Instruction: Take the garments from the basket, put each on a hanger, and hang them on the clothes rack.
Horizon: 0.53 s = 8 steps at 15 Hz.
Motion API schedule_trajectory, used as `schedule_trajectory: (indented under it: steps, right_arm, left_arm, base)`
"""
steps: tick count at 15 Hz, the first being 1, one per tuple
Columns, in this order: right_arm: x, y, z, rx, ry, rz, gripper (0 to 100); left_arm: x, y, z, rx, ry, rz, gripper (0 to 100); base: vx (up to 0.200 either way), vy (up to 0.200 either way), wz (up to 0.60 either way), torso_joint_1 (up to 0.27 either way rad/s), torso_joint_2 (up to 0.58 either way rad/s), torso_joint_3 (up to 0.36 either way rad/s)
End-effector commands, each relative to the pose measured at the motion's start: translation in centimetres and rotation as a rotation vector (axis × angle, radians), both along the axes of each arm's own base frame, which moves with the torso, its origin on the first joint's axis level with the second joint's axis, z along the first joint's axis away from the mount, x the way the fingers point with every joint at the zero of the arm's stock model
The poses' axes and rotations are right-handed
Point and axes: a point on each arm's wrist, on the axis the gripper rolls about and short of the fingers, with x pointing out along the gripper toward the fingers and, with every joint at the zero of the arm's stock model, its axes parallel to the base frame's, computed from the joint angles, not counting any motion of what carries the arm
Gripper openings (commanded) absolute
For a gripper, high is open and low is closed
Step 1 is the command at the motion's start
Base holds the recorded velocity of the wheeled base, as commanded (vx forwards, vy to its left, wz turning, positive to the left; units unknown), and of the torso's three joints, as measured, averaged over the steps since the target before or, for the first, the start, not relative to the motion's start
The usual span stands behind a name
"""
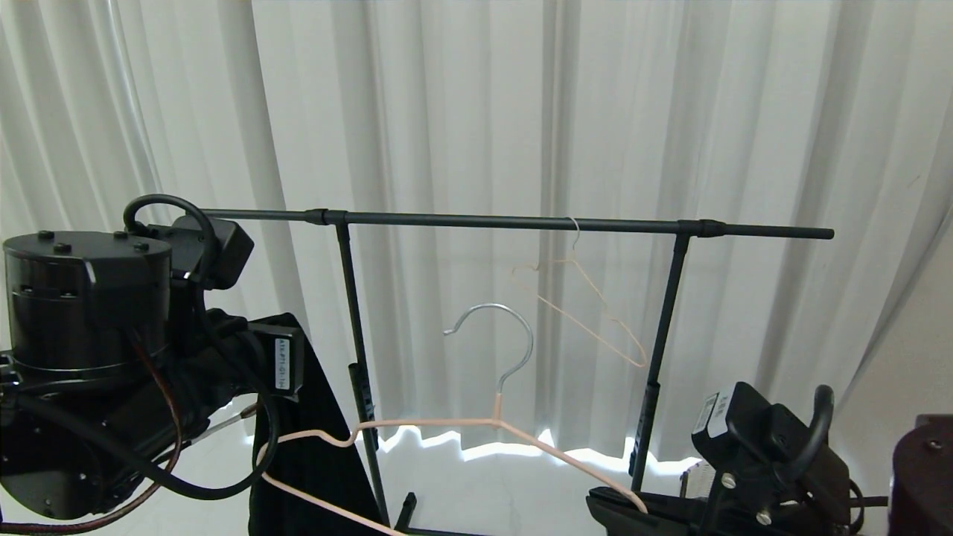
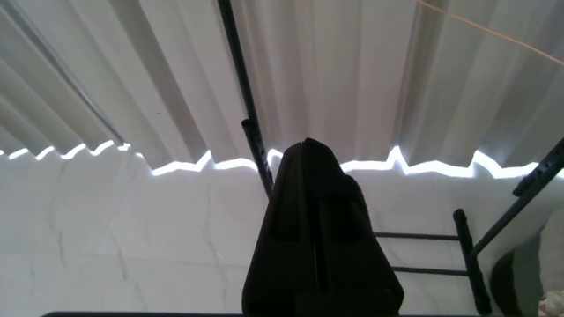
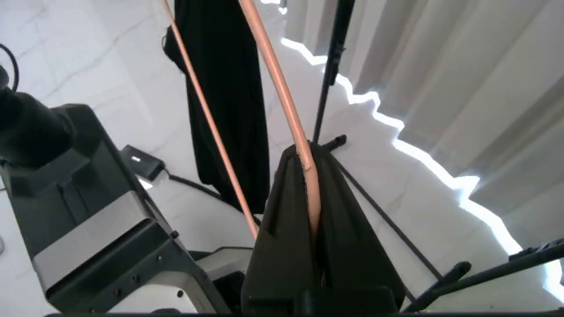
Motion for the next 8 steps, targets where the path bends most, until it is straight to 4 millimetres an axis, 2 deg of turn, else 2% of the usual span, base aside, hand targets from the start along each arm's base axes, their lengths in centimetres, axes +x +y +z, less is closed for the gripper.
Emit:
schedule_trajectory:
  steps: [1,4,8]
  right_arm:
    - [0.0,-0.2,0.2,0.009,-0.004,-0.004,0]
    - [0.8,0.3,-0.1,-0.018,-0.024,-0.11,0]
    - [2.1,0.9,0.8,0.009,-0.039,-0.154,0]
  left_arm:
    - [0.0,0.0,0.0,0.0,-0.002,0.005,0]
    - [-0.1,0.1,0.1,-0.002,-0.008,0.007,0]
    - [-0.1,0.1,0.1,-0.002,-0.006,0.005,0]
  base:
    - [0.0,0.0,0.0,0.0,0.0,0.0]
    - [0.0,0.0,0.0,0.0,0.0,0.0]
    - [0.0,0.0,0.0,0.0,0.0,0.0]
